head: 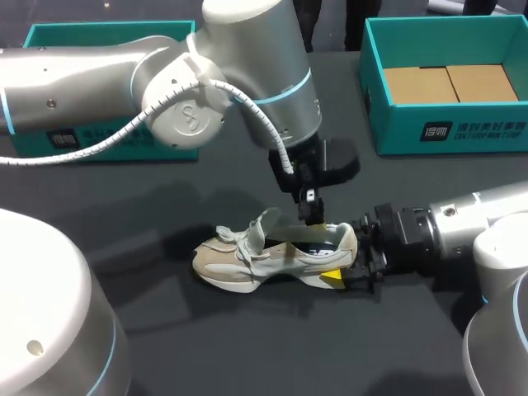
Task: Take the shoe out of the shoebox, open the shoe tongue, remove and reinsert the insole, then place the shoe into the shoebox
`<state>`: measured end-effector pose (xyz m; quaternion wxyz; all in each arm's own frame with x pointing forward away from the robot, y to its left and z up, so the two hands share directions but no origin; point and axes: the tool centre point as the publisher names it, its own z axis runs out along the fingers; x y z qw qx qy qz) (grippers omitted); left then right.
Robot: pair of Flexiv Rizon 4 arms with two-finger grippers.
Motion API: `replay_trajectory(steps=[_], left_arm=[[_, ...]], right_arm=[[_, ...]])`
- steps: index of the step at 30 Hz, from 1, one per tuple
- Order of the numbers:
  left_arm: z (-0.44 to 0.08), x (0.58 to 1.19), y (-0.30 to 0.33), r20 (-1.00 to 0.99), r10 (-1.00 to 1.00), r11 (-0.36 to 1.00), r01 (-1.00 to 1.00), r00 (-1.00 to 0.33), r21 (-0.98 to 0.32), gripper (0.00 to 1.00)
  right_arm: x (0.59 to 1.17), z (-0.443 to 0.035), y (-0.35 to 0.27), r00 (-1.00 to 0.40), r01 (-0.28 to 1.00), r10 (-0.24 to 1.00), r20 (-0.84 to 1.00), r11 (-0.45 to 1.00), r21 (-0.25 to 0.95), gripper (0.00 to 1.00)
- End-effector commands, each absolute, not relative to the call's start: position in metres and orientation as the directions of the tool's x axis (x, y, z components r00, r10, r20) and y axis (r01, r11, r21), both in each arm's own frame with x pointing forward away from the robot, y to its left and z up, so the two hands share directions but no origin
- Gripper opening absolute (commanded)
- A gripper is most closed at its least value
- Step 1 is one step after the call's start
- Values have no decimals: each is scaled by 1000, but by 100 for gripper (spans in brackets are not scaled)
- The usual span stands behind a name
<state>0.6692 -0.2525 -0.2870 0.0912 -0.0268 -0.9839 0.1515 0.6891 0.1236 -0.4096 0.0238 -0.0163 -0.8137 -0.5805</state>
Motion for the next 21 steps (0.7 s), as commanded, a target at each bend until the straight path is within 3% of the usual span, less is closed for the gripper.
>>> replay_trajectory(steps=[1,21], left_arm=[[-290,670,-252,173,81,952,25,-982,-306,0],[-325,676,-259,238,81,972,24,-968,-233,0]], right_arm=[[689,-410,123,-998,55,0,58,330,942,0],[689,-410,123,-998,55,0,58,330,942,0]])
